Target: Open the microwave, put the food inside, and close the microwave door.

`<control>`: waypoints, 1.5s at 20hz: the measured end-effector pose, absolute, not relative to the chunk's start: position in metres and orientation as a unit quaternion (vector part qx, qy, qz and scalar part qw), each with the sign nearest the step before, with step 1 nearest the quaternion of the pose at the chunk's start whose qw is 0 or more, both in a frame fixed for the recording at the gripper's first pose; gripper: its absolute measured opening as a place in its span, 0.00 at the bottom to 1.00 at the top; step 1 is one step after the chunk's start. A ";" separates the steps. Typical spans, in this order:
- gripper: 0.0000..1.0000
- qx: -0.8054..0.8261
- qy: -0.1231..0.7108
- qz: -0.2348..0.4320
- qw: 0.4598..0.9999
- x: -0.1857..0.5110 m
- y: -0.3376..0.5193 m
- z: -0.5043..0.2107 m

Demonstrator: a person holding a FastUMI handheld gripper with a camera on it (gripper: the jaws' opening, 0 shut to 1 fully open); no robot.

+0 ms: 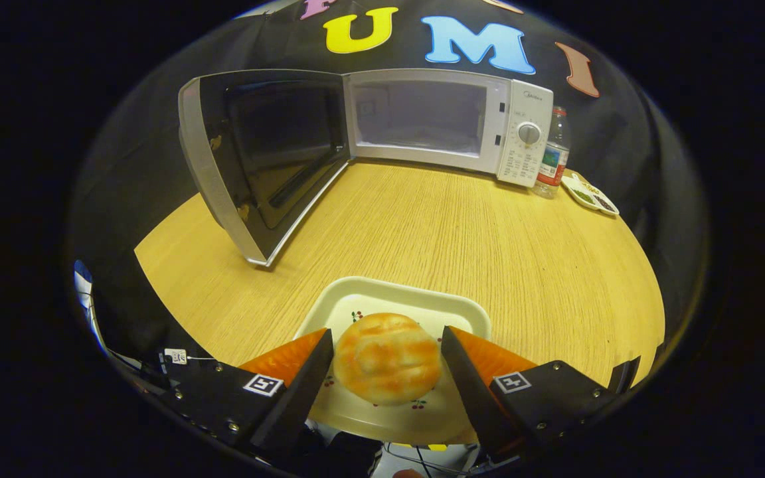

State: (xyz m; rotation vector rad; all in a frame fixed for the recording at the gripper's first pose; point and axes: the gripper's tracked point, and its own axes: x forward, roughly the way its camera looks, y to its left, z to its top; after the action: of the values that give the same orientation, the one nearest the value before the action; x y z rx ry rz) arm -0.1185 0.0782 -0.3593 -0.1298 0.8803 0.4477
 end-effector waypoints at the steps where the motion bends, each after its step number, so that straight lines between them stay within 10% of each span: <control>1: 0.99 -0.064 0.428 0.217 0.875 -0.120 0.078 -0.362; 6: 0.99 -0.083 0.428 0.222 0.872 -0.120 0.076 -0.362; 13: 0.65 -0.080 0.428 0.219 0.873 -0.113 0.077 -0.360; 30: 0.64 0.106 0.294 0.200 0.929 0.042 0.121 -0.244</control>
State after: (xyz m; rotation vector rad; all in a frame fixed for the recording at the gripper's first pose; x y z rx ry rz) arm 0.0421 0.1210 -0.2444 0.2179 0.6020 0.4102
